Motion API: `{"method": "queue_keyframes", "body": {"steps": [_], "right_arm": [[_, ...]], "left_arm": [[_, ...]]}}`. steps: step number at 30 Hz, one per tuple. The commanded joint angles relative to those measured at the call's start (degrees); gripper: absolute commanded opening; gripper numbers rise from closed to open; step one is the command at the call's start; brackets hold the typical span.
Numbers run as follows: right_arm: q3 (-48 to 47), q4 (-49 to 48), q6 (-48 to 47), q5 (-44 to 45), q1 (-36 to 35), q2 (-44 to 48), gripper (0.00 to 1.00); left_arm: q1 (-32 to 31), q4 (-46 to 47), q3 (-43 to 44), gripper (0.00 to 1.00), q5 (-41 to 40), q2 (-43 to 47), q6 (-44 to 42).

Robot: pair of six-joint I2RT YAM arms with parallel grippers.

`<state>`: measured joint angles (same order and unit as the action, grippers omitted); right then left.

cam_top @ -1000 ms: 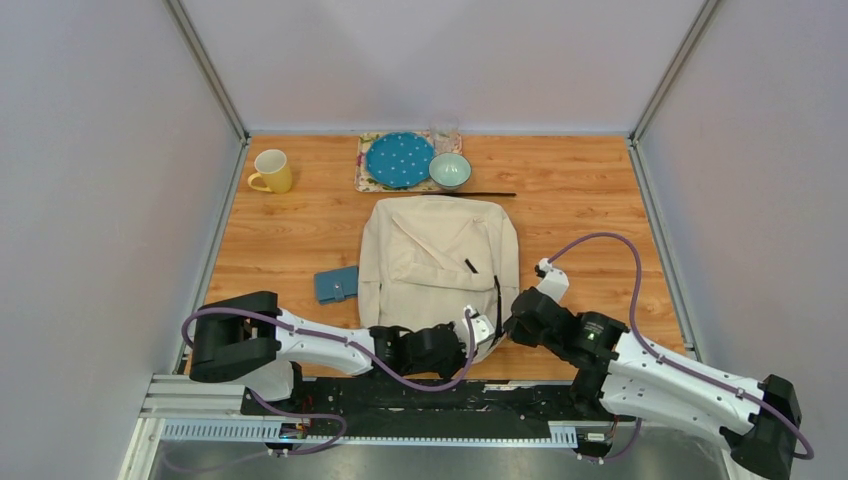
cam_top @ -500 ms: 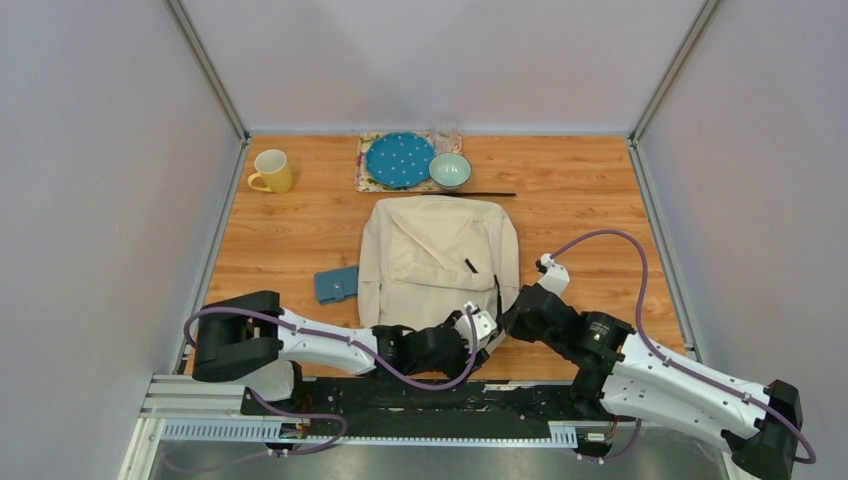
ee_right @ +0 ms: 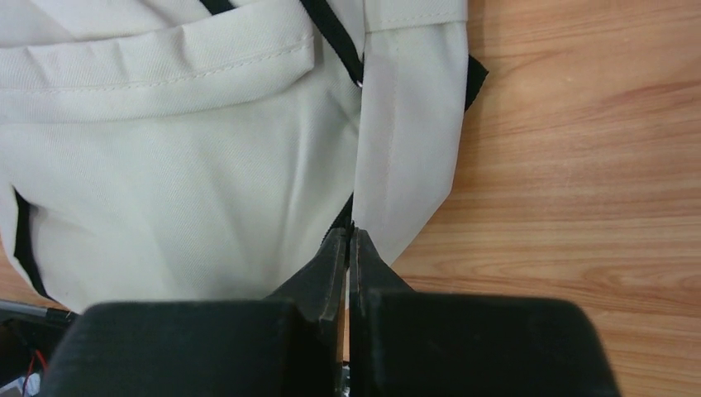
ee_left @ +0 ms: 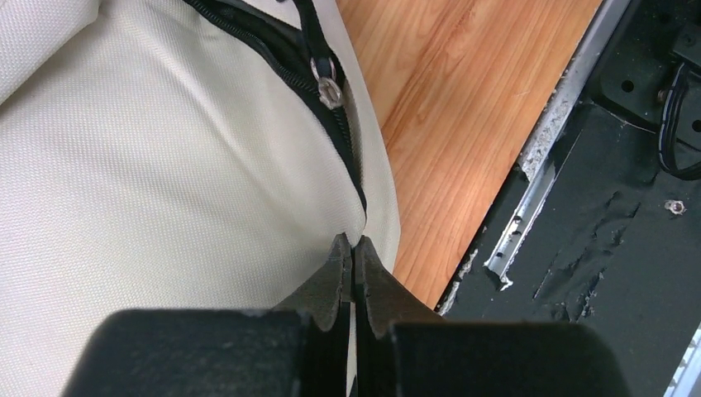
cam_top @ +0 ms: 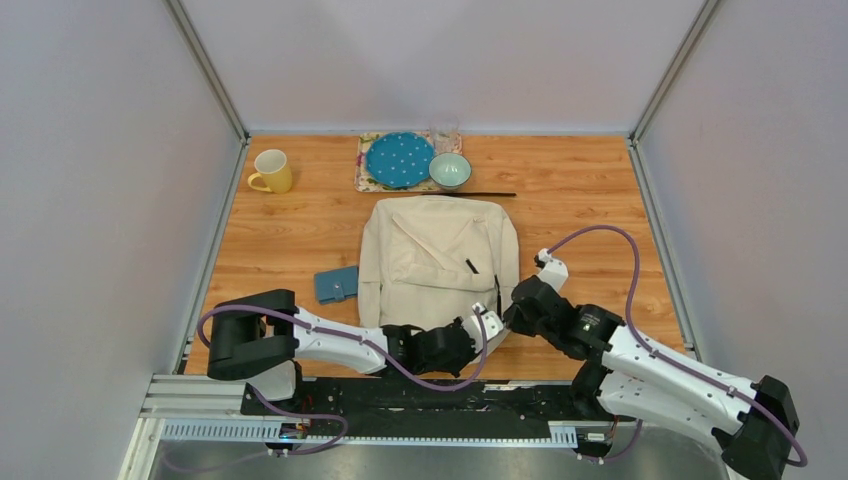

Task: Pack the student bag
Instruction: Zip the student bag at the center of the board.

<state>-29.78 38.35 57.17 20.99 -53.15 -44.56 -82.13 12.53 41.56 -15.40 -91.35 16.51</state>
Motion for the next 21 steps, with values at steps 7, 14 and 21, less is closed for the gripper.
{"method": "queue_keyframes", "body": {"steps": [7,14,21], "right_arm": [[-4.49,-10.30,-8.47,-2.62,11.03,-7.03,0.00],[-8.53,-11.63,-11.29,-2.98,15.61,-13.27,0.00],[-8.54,-11.54,-11.37,-2.90,16.41,-12.84,0.00]], "left_arm": [[-1.63,1.44,-4.82,0.00,5.12,1.09,3.52],[-3.65,1.88,-5.79,0.00,4.85,0.47,4.84],[-5.85,2.58,-6.14,0.00,4.50,-0.67,5.46]]}}
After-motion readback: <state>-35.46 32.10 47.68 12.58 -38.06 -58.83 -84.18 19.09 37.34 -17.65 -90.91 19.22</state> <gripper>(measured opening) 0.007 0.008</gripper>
